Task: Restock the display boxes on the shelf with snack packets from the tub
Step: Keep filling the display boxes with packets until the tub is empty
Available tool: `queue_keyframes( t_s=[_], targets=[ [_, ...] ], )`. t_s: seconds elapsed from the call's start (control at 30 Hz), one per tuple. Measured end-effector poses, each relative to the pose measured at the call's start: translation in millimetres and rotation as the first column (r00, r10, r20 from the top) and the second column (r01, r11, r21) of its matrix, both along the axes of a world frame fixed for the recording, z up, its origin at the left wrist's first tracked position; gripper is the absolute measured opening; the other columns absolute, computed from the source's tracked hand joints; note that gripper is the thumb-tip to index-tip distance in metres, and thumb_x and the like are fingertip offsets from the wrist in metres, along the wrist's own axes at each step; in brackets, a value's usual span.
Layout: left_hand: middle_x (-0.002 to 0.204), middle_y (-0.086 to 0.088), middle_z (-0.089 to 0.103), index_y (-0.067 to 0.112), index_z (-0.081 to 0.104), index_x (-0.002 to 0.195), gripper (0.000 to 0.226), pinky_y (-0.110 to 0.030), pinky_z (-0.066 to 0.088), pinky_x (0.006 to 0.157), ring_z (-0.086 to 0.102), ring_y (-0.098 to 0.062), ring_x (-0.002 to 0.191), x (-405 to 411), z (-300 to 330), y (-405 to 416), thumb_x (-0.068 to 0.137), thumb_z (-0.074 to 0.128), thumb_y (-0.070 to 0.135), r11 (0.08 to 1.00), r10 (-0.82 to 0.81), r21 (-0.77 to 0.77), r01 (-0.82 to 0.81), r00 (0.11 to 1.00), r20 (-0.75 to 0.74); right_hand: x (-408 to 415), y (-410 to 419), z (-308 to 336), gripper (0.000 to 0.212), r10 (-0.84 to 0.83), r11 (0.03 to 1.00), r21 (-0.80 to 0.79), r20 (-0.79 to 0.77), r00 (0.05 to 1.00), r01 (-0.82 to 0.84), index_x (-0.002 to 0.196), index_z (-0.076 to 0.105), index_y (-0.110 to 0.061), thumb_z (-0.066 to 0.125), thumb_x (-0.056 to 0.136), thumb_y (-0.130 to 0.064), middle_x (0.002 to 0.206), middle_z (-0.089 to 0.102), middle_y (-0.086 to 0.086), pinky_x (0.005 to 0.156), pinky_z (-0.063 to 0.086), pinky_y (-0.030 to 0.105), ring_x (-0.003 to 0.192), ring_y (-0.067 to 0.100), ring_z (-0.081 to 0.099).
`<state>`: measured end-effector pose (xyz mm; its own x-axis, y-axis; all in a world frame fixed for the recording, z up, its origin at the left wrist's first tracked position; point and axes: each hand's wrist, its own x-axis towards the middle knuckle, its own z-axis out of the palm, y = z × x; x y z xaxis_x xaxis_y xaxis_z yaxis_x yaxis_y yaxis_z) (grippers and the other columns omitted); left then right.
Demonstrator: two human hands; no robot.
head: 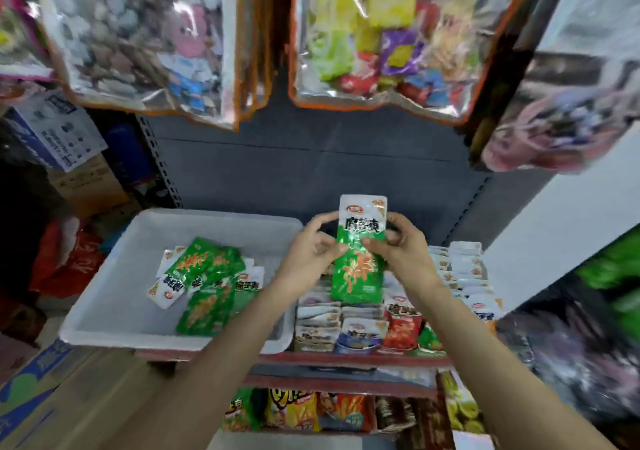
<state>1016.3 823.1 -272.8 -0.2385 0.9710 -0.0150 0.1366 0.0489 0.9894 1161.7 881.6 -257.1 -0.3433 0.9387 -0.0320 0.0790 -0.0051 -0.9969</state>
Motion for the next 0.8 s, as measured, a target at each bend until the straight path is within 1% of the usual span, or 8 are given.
queue_keyframes(
  t_s=[0.1, 0.17, 0.3, 0.4, 0.47, 0.57, 0.7, 0.8],
  targets=[
    [0.094, -0.004, 0.062, 0.014, 0.049, 0.128, 0.039, -0.027, 0.050, 0.078, 0.059, -0.016, 0.089, 45.6, -2.9, 23.7, 0.091, 0.058, 0.007, 0.998, -0.067, -0.024, 0.063, 0.973, -0.220, 50.3, 18.1, 4.5, 0.028, -0.134, 0.989, 0.064, 0.010, 0.991, 0.133, 0.103, 0.049, -0.009, 0.062, 0.084, 0.008, 0.080, 0.066, 0.000, 0.055, 0.052, 0.019, 0.059, -0.001, 0.062],
    [0.113, -0.007, 0.059, 0.013, 0.050, 0.129, 0.039, -0.023, 0.042, 0.087, 0.056, -0.017, 0.103, 70.4, -7.0, 34.6, 0.092, 0.059, 0.015, 0.992, -0.122, -0.028, 0.122, 0.890, -0.440, 81.7, 31.8, 5.9, 0.026, -0.215, 0.971, 0.115, 0.027, 0.976, 0.211, 0.096, 0.048, -0.015, 0.061, 0.085, 0.004, 0.082, 0.064, 0.002, 0.055, 0.052, 0.022, 0.062, 0.004, 0.062],
    [0.144, -0.001, 0.038, 0.020, 0.032, 0.143, 0.077, -0.029, 0.028, 0.106, 0.032, -0.017, 0.132, 108.9, -11.4, 48.0, 0.081, 0.066, 0.050, 0.928, -0.352, -0.184, 0.325, 0.595, -0.723, 127.3, 58.4, 2.8, 0.033, -0.252, 0.960, 0.108, -0.055, 0.966, 0.257, 0.107, 0.049, -0.011, 0.058, 0.084, 0.011, 0.092, 0.065, 0.001, 0.060, 0.053, 0.016, 0.076, 0.006, 0.066],
    [0.159, 0.000, 0.009, 0.019, 0.009, 0.151, 0.111, -0.037, 0.014, 0.118, 0.007, -0.018, 0.145, 128.8, -23.6, 59.0, 0.069, 0.067, 0.067, 0.830, -0.545, -0.439, 0.344, 0.334, -0.769, 145.4, 72.2, -2.9, 0.034, -0.238, 0.965, 0.098, -0.060, 0.969, 0.243, 0.107, 0.048, -0.008, 0.057, 0.083, 0.014, 0.091, 0.065, -0.002, 0.061, 0.053, 0.014, 0.072, -0.003, 0.066],
    [0.159, -0.002, -0.001, 0.018, 0.001, 0.151, 0.120, -0.040, 0.007, 0.119, -0.001, -0.020, 0.146, 137.1, -31.6, 63.5, 0.065, 0.066, 0.071, 0.769, -0.629, -0.554, 0.318, 0.227, -0.743, 151.2, 79.7, -8.6, 0.032, -0.215, 0.973, 0.073, -0.060, 0.975, 0.219, 0.106, 0.049, -0.007, 0.057, 0.083, 0.014, 0.090, 0.065, -0.003, 0.060, 0.052, 0.012, 0.072, -0.003, 0.066],
    [0.158, -0.006, 0.010, 0.014, 0.006, 0.151, 0.114, -0.038, 0.013, 0.117, 0.009, -0.023, 0.144, 142.8, -37.5, 67.0, 0.069, 0.068, 0.064, 0.793, -0.598, -0.538, 0.286, 0.197, -0.777, 154.1, 88.6, -18.5, 0.032, -0.159, 0.986, 0.051, -0.037, 0.987, 0.161, 0.106, 0.050, -0.008, 0.059, 0.083, 0.012, 0.093, 0.066, -0.001, 0.064, 0.054, 0.015, 0.076, -0.001, 0.066],
    [0.138, -0.004, 0.038, 0.017, 0.029, 0.145, 0.084, -0.034, 0.033, 0.103, 0.033, -0.020, 0.127, 145.1, -40.5, 69.5, 0.077, 0.068, 0.048, 0.873, -0.471, -0.401, 0.277, 0.269, -0.840, 153.8, 93.4, -30.6, 0.032, -0.014, 1.000, -0.007, -0.016, 1.000, 0.014, 0.097, 0.054, -0.019, 0.060, 0.083, 0.009, 0.089, 0.067, -0.006, 0.068, 0.056, 0.020, 0.077, 0.001, 0.067],
    [0.132, 0.001, 0.044, 0.022, 0.039, 0.140, 0.069, -0.033, 0.033, 0.102, 0.037, -0.017, 0.123, 145.4, -40.8, 67.3, 0.080, 0.067, 0.044, 0.882, -0.453, -0.365, 0.298, 0.325, -0.830, 154.0, 96.0, -34.9, 0.031, 0.062, 0.997, -0.051, -0.037, 0.997, -0.064, 0.098, 0.055, -0.020, 0.060, 0.084, 0.007, 0.092, 0.068, -0.003, 0.070, 0.058, 0.024, 0.081, 0.008, 0.068]
  ],
)
